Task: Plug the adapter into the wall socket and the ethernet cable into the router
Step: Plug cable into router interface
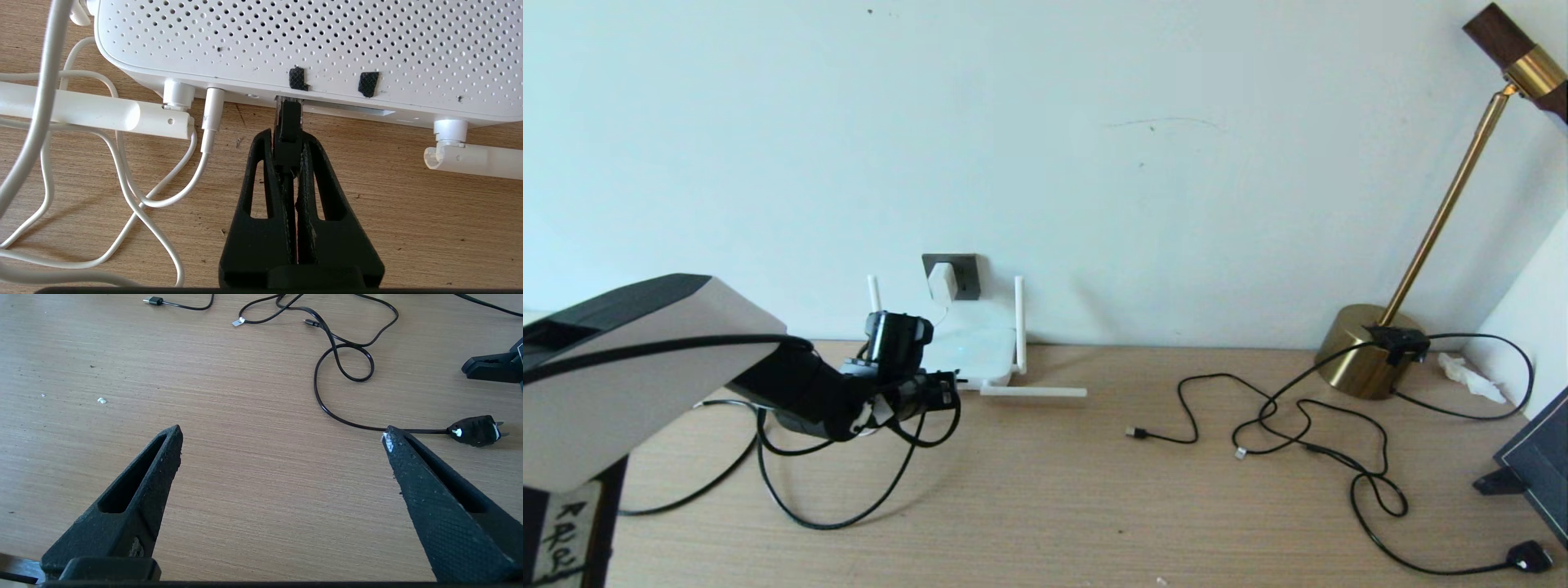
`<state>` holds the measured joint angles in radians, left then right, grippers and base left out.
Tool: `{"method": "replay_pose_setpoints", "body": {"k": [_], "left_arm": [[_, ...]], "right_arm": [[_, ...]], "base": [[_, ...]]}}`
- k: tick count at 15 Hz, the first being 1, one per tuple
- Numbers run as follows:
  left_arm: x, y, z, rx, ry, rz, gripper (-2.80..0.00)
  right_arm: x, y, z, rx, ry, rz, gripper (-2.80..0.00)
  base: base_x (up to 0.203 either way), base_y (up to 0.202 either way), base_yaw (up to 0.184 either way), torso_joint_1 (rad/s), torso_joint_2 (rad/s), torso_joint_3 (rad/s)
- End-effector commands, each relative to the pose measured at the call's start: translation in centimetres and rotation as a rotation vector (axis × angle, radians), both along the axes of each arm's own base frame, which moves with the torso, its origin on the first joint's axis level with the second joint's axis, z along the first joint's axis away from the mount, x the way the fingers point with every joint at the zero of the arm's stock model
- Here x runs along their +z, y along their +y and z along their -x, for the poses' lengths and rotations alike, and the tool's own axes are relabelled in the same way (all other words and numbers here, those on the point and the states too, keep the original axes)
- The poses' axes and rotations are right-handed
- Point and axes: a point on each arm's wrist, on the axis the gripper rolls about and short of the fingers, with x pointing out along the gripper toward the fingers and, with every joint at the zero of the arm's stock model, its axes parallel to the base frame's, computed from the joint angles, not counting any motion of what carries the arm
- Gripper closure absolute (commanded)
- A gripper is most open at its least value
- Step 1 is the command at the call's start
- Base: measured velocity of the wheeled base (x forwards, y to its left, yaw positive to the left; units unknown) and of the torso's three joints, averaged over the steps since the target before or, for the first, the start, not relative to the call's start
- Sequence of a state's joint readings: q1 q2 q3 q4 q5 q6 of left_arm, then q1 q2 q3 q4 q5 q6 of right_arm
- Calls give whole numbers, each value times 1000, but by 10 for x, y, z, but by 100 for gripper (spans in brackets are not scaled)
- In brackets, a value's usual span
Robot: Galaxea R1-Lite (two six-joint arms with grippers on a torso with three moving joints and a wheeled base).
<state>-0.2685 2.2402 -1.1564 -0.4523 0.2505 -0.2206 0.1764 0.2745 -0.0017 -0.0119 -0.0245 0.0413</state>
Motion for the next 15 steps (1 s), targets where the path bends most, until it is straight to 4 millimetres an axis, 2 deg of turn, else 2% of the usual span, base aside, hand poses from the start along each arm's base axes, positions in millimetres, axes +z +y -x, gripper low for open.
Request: {"method": "replay_pose_setpoints", "body": {"k": [1,15], "left_arm": [[-4,1,-1,7,5,-3,0],[-7,0,-5,6,6,-2,0]], "right_arm": [[0,0,0,-1,2,1,-280],[0,0,0,0,1,2,-280]], "base": [[0,0,0,0,0,0],[0,0,0,0,0,0]]}}
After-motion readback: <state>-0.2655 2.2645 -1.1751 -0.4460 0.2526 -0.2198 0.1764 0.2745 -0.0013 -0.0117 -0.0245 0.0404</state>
